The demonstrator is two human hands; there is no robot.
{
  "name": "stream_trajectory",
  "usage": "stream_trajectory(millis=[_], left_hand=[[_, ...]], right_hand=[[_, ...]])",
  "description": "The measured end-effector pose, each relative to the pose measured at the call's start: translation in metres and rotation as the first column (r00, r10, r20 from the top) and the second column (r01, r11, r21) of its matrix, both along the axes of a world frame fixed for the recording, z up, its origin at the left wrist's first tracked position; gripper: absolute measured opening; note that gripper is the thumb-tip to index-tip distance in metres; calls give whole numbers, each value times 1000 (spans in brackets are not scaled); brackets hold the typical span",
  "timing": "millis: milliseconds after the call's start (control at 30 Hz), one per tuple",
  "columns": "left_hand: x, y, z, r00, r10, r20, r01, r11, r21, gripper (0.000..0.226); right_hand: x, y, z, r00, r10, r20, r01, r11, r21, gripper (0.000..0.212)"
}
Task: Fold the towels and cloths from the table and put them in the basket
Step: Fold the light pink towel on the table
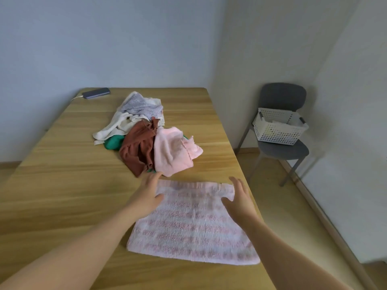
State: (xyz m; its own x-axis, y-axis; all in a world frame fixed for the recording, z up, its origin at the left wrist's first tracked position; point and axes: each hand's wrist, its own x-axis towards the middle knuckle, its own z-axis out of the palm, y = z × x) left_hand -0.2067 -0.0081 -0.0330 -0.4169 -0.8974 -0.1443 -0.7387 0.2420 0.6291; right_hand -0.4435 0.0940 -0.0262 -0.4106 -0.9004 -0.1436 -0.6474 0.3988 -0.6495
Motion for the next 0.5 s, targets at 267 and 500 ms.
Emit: stream_trajectory(millis=[267,500], left_hand=[[8,41,-44,911,-233,341,172,965,200,59],[24,77,-56,887,-149,438,200,977,-73,52]], right_hand=[[17,37,-53,974,221,-58,-195,937,289,49],[16,77,-69,909,360,-208,-268,890,368,54]])
